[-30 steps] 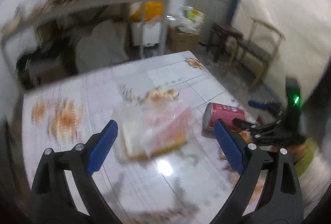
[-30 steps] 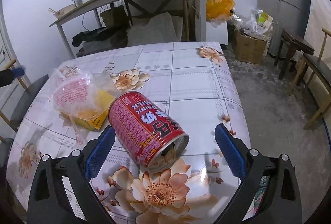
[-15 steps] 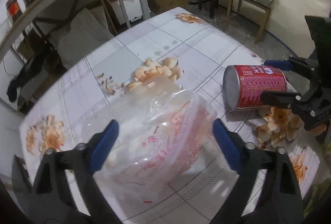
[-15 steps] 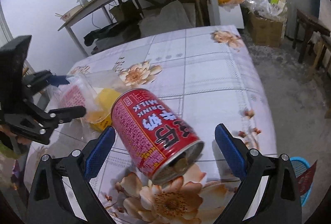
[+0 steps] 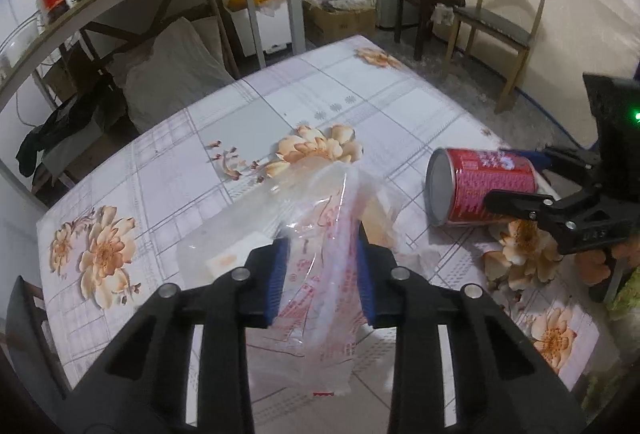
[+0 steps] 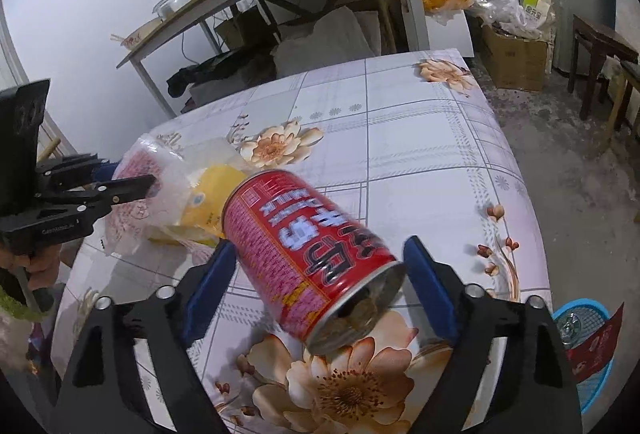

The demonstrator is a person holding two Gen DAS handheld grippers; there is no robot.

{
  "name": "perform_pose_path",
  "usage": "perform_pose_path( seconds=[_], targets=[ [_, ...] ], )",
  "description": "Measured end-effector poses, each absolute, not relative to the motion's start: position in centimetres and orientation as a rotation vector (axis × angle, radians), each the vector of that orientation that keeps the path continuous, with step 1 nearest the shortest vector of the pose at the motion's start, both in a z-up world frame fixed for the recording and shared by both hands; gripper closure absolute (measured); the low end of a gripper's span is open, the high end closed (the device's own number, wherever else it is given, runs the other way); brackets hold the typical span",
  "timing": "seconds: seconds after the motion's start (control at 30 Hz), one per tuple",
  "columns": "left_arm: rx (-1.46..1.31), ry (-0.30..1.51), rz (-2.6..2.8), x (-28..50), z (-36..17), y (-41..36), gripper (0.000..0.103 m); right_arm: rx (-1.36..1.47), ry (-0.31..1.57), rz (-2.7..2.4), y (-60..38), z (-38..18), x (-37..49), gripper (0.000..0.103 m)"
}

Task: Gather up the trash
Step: 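Grasp the clear bag with the left tool while the right tool grasps the red milk can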

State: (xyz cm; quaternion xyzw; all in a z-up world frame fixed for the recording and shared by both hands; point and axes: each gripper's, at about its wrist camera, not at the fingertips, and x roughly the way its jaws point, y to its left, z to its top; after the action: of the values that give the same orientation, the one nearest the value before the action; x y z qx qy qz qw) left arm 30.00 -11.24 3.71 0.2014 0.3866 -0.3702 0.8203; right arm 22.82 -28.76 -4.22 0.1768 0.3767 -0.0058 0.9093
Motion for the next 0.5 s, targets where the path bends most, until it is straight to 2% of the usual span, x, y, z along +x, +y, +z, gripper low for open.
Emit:
perform_pose_path(
  seconds=[0.3,0.5],
  targets=[
    [0.114,0.824,-0.806,28.4,8.6,-5.4,0.078,0.433,0.756,-0.022,-29.2,-3.9,22.0,0.038],
    [-0.169,0.938,-0.891,25.4,7.9,-1.5,0.079,0.461,0.759,-0.05,-29.1,-3.0,20.1,0.044]
  ],
)
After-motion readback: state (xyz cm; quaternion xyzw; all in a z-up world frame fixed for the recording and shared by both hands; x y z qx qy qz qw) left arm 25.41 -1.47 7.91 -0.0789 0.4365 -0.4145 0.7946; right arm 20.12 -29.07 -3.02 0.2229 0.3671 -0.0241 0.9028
